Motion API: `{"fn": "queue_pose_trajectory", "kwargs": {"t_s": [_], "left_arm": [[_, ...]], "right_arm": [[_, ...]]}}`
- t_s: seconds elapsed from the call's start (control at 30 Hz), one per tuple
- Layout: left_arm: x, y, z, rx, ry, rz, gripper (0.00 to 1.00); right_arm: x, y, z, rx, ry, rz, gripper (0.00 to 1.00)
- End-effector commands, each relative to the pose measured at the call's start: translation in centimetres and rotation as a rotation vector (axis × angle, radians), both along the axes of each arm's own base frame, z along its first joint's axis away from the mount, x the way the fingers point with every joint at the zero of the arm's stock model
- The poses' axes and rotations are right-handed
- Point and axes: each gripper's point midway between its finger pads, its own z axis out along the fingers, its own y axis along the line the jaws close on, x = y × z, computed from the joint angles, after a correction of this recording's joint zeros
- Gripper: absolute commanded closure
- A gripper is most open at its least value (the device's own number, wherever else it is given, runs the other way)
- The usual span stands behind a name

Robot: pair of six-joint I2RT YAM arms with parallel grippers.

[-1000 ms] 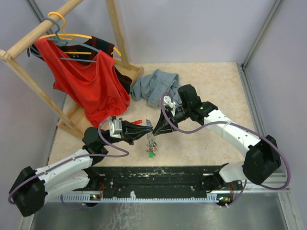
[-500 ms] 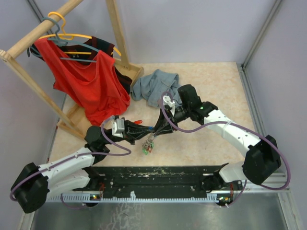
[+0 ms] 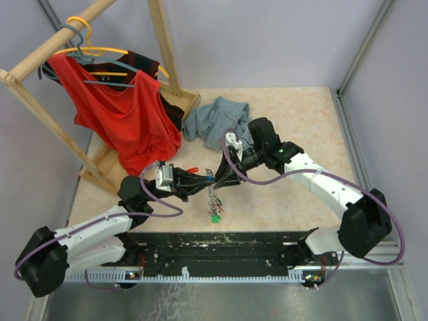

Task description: Remove the keys from the keyring

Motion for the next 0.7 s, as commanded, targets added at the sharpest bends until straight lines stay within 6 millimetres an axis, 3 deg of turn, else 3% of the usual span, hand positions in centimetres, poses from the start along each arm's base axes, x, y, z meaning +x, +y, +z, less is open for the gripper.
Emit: {"fn": "queue_pose_trajectory", "kwargs": {"t_s": [0.0, 0.67], "left_arm": [[-0.36, 0.26, 3.5, -0.086, -0.077, -0.008, 1.0], [0.34, 0.22, 3.24, -0.081, -0.065, 0.023, 1.0]], "right_arm": [[0.27, 0.31, 0.89, 0.032, -0.045, 0.001, 0.75], [-0.47, 0.07, 1.21, 0.045, -0.058, 0.041, 0.73]]}}
